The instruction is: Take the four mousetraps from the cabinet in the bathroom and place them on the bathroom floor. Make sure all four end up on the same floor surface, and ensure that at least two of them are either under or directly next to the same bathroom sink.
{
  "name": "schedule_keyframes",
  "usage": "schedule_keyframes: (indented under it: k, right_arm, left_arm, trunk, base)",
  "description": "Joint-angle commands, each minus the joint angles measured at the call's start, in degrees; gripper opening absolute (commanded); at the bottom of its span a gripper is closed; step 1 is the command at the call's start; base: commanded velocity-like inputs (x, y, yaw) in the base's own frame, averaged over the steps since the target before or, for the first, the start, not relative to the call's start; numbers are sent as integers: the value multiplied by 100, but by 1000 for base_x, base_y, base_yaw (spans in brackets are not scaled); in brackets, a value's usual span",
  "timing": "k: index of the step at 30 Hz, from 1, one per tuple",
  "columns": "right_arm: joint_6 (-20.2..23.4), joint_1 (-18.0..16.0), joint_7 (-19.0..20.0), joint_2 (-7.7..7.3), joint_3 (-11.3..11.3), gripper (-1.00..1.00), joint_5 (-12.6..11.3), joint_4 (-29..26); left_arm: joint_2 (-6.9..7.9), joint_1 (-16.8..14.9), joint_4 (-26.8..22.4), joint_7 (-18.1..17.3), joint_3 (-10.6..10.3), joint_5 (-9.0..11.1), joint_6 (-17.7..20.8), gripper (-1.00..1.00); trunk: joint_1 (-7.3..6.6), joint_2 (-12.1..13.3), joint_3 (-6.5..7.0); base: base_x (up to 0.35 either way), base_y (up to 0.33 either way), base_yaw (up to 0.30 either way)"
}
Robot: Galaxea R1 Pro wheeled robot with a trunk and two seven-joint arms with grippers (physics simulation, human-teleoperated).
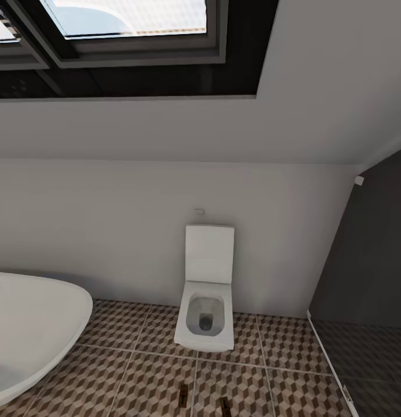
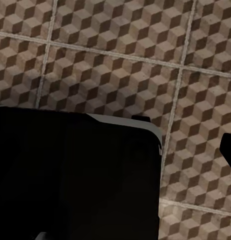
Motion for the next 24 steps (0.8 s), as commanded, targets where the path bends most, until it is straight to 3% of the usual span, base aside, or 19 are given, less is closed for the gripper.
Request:
schedule_keyframes:
  k: [1,24]
  right_arm:
    - [-20,-4,-8,0,35,100,-23,6]
    - [-21,-4,-7,0,35,100,-23,6]
  left_arm:
    - [-1,-4,5,16,-48,28,-15,100]
    - [-1,-4,5,16,-49,28,-15,100]
  trunk:
    - [3,-11,-11]
    - [3,-11,-11]
  base:
    - [0,0,0]
    - [0,0,0]
